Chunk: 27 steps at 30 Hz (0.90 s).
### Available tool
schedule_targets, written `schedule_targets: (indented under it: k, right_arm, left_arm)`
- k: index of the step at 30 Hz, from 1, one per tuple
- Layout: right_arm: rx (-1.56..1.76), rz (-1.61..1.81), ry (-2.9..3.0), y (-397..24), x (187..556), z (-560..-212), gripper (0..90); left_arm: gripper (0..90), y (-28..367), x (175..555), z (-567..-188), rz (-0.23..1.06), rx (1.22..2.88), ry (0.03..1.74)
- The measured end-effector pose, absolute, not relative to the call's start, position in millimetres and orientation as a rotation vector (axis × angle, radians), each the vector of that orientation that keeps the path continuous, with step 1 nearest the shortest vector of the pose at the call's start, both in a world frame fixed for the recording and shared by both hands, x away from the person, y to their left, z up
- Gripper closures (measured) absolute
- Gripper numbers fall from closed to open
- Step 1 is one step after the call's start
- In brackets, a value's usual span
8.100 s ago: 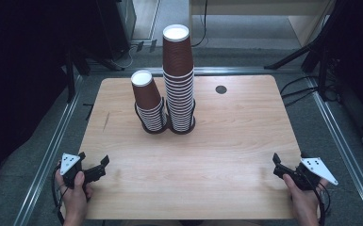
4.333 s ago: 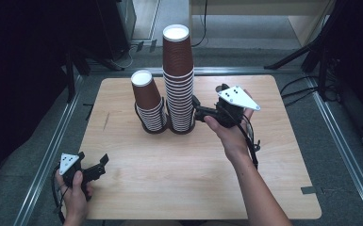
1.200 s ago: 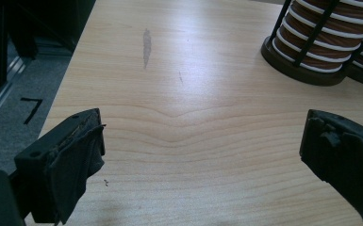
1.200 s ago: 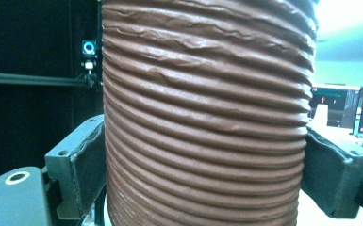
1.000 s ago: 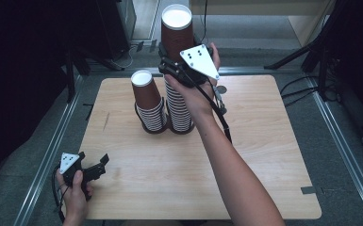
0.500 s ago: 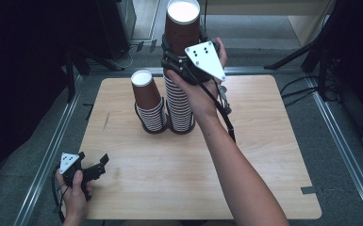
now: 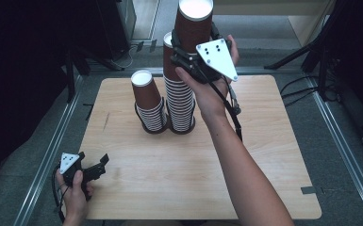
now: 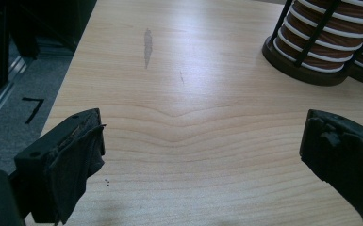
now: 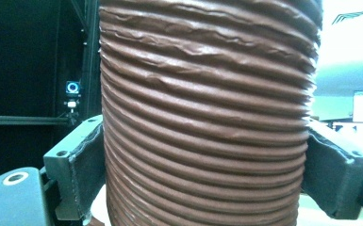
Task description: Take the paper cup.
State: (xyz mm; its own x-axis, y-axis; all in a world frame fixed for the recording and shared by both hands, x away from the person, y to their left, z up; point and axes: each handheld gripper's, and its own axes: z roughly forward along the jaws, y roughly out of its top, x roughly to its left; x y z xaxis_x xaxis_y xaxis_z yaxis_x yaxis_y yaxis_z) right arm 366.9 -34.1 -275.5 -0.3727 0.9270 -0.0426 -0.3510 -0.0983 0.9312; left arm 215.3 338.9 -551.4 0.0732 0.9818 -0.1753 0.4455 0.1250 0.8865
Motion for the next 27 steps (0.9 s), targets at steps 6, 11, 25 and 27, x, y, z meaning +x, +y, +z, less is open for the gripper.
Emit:
schedule_targets:
  k: [6, 11, 25, 27]
  right_arm:
    - [0.747, 1.634, 1.149, -50.0, 365.7, -274.5, 12.0]
    - [0.753, 1.621, 1.155, -59.0, 364.2, -276.3, 11.9]
    - [0.793, 1.546, 1.172, -93.5, 359.4, -297.1, 11.8]
    - [0.802, 1.538, 1.170, -99.1, 358.7, -302.0, 11.8]
  left_arm:
    - [0.3, 338.8, 215.5, -551.4, 0.764, 1.464, 1.510]
    - [0.4, 338.5, 215.4, -551.4, 0.765, 1.467, 1.510]
    - [0.3, 338.1, 215.8, -551.6, 0.770, 1.469, 1.510]
    - [0.3, 337.9, 215.8, -551.6, 0.771, 1.469, 1.510]
